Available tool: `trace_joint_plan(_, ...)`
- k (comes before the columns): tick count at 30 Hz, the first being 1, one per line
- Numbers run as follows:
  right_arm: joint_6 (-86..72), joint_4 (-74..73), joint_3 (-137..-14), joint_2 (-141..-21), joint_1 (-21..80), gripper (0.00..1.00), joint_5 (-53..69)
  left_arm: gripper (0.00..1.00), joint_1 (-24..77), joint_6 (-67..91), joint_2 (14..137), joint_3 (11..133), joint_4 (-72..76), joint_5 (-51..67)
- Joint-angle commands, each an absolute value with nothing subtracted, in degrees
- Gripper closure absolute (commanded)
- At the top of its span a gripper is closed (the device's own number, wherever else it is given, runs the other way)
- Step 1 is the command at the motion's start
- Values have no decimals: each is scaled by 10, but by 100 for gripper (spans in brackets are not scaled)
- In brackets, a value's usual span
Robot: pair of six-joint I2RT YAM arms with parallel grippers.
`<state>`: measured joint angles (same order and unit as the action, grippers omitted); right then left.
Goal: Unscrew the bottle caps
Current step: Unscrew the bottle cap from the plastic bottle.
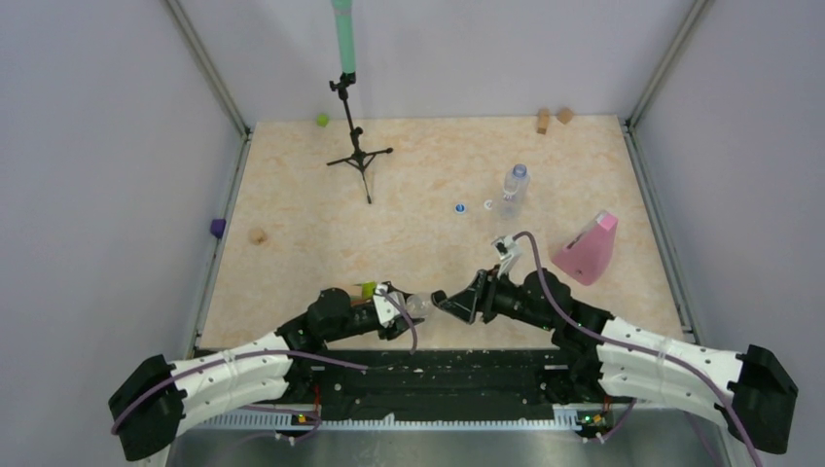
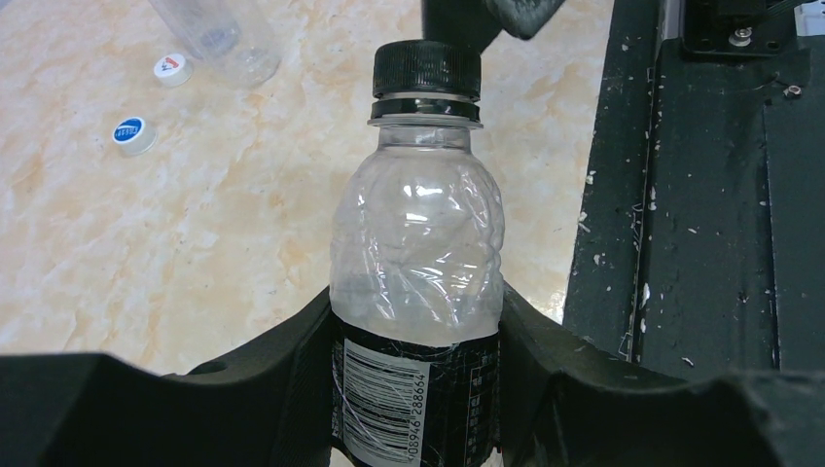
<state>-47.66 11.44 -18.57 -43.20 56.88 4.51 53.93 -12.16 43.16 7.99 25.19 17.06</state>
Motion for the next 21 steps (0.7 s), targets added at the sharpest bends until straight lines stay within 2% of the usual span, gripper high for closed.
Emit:
trace_joint_plan(1, -466, 133, -257, -471, 571, 39, 69, 100, 540, -127, 443, 107, 261, 179)
trace_joint_plan(8, -456, 126, -280, -525, 571, 49, 79, 100, 540, -126, 441, 103, 267, 182)
trace_joint_plan(11, -451, 120, -281, -527, 571, 50, 72, 100, 540, -126, 436, 100, 269, 181)
trace_joint_plan(15, -445, 115, -281, -522, 571, 60, 67, 100, 540, -125, 430, 95, 272, 181)
trace_joint_plan(21, -357, 147, -278, -525, 571, 91, 118, 100, 540, -122, 427, 93, 272, 192)
